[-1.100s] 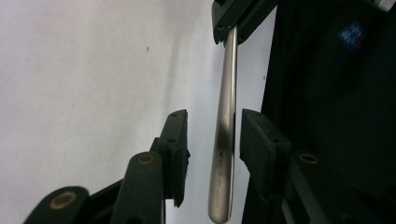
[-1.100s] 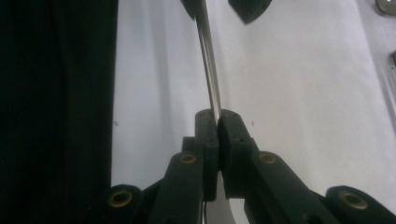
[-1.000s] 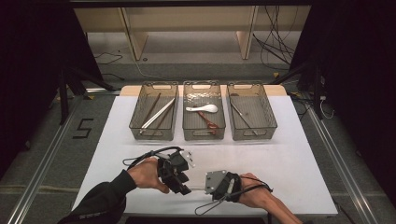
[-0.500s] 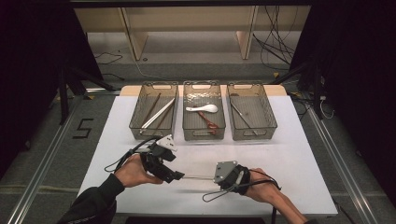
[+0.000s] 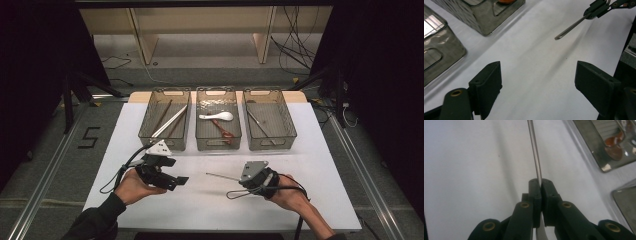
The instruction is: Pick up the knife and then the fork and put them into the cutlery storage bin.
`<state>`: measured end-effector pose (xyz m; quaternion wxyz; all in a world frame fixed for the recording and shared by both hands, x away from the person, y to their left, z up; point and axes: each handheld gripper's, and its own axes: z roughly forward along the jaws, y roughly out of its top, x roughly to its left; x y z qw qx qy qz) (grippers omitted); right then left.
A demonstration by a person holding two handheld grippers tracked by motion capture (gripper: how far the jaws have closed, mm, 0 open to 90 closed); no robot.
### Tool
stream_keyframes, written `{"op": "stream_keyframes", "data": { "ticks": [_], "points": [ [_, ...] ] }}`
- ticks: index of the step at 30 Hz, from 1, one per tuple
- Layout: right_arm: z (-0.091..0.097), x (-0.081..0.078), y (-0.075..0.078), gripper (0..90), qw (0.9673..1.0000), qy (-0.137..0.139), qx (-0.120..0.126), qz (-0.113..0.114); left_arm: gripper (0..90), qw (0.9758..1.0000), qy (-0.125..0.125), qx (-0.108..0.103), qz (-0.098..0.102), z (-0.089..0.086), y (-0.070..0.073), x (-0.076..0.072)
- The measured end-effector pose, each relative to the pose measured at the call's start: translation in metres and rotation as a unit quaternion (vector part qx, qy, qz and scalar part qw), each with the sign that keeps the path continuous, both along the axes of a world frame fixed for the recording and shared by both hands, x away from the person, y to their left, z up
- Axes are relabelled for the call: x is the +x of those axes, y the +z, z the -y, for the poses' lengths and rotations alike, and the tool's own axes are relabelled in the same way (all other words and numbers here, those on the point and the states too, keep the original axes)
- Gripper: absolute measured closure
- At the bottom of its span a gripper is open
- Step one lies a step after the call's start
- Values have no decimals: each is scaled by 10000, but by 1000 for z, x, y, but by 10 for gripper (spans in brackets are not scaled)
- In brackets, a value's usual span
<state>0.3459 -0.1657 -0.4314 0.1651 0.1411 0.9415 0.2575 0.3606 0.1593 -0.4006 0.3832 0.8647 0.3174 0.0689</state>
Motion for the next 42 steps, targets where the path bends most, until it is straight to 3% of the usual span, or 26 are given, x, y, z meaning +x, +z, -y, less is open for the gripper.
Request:
{"op": "stream_keyframes", "data": {
  "ticks": [6,10,25,29,37,42],
  "points": [
    [11,6,2,878,9994,-332,82,49,213,9993,176,-310,140,-12,-3,-5],
    [20,10,3,878,9984,-530,160,63,213,9986,308,-426,108,-18,-6,-7],
    [37,19,10,878,9936,-1027,470,28,200,9975,397,-538,222,-24,-8,-14],
    [43,22,17,878,9902,-1222,678,44,197,9978,429,-397,324,-25,-9,-16],
    [55,34,29,878,9800,-1723,998,54,193,9967,477,-524,383,-28,-8,-18],
    [60,40,32,878,9761,-1884,1083,39,193,9962,514,-582,393,-30,-8,-20]
  ]
}}
